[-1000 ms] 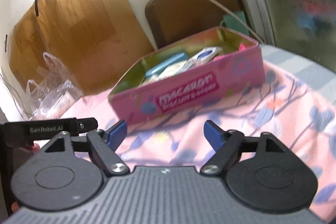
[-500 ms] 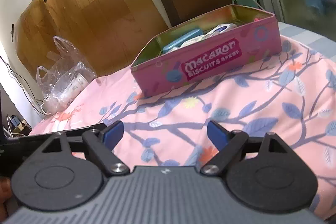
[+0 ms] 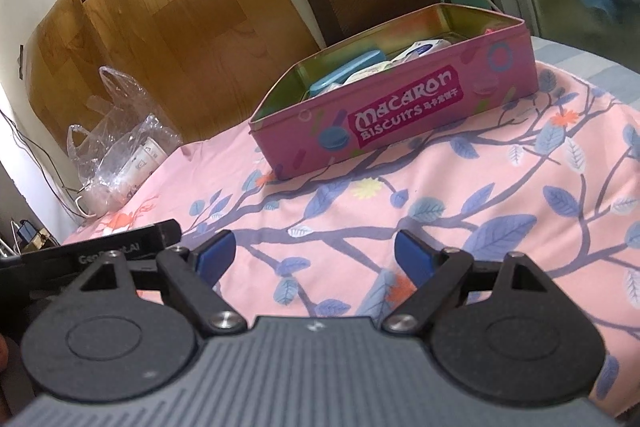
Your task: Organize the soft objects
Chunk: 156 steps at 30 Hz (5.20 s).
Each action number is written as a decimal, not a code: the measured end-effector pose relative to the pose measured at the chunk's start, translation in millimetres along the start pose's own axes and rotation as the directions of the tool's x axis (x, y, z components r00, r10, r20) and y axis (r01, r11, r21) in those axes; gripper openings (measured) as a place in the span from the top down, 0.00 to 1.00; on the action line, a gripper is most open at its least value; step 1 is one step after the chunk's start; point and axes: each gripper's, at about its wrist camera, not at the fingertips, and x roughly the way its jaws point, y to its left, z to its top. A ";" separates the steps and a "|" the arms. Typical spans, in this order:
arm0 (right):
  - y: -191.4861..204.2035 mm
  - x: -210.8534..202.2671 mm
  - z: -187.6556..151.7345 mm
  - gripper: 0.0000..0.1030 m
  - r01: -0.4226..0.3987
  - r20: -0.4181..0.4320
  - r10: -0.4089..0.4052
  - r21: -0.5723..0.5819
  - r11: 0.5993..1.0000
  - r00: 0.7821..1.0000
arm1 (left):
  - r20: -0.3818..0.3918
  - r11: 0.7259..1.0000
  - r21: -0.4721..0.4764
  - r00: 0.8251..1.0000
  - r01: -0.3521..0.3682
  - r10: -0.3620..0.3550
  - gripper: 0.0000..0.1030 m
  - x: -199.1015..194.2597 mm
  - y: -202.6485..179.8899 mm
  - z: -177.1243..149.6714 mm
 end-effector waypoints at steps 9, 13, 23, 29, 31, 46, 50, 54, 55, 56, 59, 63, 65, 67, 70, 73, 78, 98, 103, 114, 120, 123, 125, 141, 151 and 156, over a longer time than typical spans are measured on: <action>-1.9 -7.0 0.7 0.14 -0.001 0.024 0.001 0.017 1.000 1.000 | 0.073 0.993 0.059 0.992 -0.105 0.101 0.00 -14.6 -11.1 1.5; -5.2 -9.3 1.3 0.14 0.007 0.035 -0.008 0.032 0.999 0.999 | 0.054 0.992 0.075 0.994 -0.099 0.095 0.00 -16.7 -14.9 0.0; -8.8 -12.0 0.4 0.14 0.021 0.042 -0.023 0.052 0.998 0.999 | 0.026 0.996 0.079 0.999 -0.042 0.041 0.00 -21.3 -19.0 -3.1; -9.4 -13.2 0.2 0.14 0.025 0.047 -0.028 0.058 0.998 0.999 | 0.005 0.997 0.075 1.000 -0.021 0.021 0.00 -21.0 -20.6 -3.3; -9.1 -13.8 0.0 0.14 0.027 0.049 -0.030 0.060 0.998 0.998 | 0.001 0.997 0.075 1.000 -0.022 0.022 0.00 -21.4 -21.6 -3.6; -9.4 -14.0 0.0 0.14 0.030 0.049 -0.033 0.064 0.998 0.998 | -0.014 0.998 0.062 1.000 -0.001 0.002 0.00 -20.0 -19.5 -3.4; -9.9 -13.9 -0.1 0.14 0.034 0.049 -0.037 0.069 0.997 0.998 | -0.023 0.998 0.063 1.000 0.002 -0.001 0.00 -18.2 -20.3 -4.2; -9.8 -14.6 -1.8 0.14 0.041 0.052 -0.045 0.078 0.996 0.998 | -0.036 0.998 0.063 0.999 0.005 -0.003 0.00 -15.7 -21.3 -5.3; -9.2 -14.8 -2.4 0.14 0.043 0.052 -0.047 0.081 0.996 0.998 | -0.040 0.998 0.063 0.999 0.007 -0.004 0.00 -14.7 -21.3 -5.8; -8.8 -14.9 -2.9 0.14 0.045 0.053 -0.049 0.082 0.996 0.997 | -0.044 0.998 0.063 0.999 0.008 -0.005 0.00 -13.9 -21.3 -6.1; -9.8 -14.6 -2.6 0.14 0.045 0.052 -0.049 0.083 0.996 0.997 | -0.052 0.998 0.064 0.999 0.007 -0.004 0.00 -12.3 -22.3 -7.4; -9.6 -14.4 -4.7 0.14 0.051 0.052 -0.056 0.093 0.994 0.997 | -0.057 0.998 0.067 0.998 0.004 0.000 0.00 -11.0 -23.2 -8.2; -10.0 -13.8 -5.1 0.14 0.053 0.050 -0.058 0.098 0.994 0.997 | -0.059 0.998 0.069 0.998 0.002 0.003 0.00 -10.2 -23.9 -8.5; -10.4 -13.6 -5.7 0.14 0.054 0.049 -0.059 0.101 0.993 0.997 | -0.065 0.998 0.069 0.998 0.002 0.002 0.00 -8.9 -24.0 -9.0; -10.6 -13.6 -6.3 0.14 0.057 0.049 -0.062 0.105 0.993 0.997 | -0.069 0.997 0.074 0.998 0.003 0.002 0.00 -7.6 -23.7 -9.8; -10.9 -13.3 -6.4 0.14 0.058 0.048 -0.063 0.107 0.993 0.997 | -0.072 0.997 0.074 0.997 0.002 0.004 0.00 -6.5 -24.5 -10.2; -11.5 -12.6 -7.1 0.14 0.059 0.046 -0.065 0.114 0.992 0.997 | -0.077 0.997 0.076 0.997 -0.002 0.007 0.00 -5.1 -25.9 -10.8; -14.8 -9.9 -8.7 0.09 0.062 0.026 -0.066 0.135 0.989 0.997 | -0.133 0.997 0.070 0.991 0.031 -0.022 0.00 2.6 -26.7 -14.6; -15.2 -9.8 -8.6 0.09 0.061 0.025 -0.065 0.136 0.989 0.998 | -0.140 0.997 0.069 0.990 0.033 -0.024 0.00 3.6 -27.1 -14.8; -15.2 -9.5 -9.2 0.09 0.064 0.024 -0.068 0.139 0.988 0.997 | -0.156 0.997 0.064 0.987 0.044 -0.034 0.00 6.5 -27.1 -15.6; -14.8 -9.7 -9.4 0.09 0.063 0.024 -0.067 0.139 0.988 0.997 | -0.156 0.997 0.064 0.987 0.044 -0.034 0.00 6.5 -27.3 -15.8; -14.5 -10.0 -9.8 0.09 0.062 0.025 -0.066 0.141 0.988 0.998 | -0.155 0.997 0.067 0.987 0.044 -0.033 0.00 6.6 -27.1 -16.1; -14.4 -10.1 -9.9 0.09 0.062 0.025 -0.067 0.141 0.988 0.997 | -0.155 0.997 0.067 0.987 0.045 -0.034 0.00 6.4 -27.9 -16.4; -13.7 -10.7 -8.7 0.09 0.059 0.026 -0.063 0.136 0.989 0.998 | -0.155 0.997 0.068 0.987 0.043 -0.032 0.00 5.6 -28.4 -15.7; -13.4 -11.0 -7.0 0.09 0.051 0.029 -0.055 0.129 0.990 0.998 | -0.154 0.997 0.068 0.988 0.043 -0.032 0.00 5.6 -29.6 -15.7; -13.4 -10.7 -6.8 0.09 0.048 0.029 -0.052 0.127 0.991 0.998 | -0.154 0.997 0.068 0.988 0.042 -0.031 0.00 5.5 -30.2 -15.5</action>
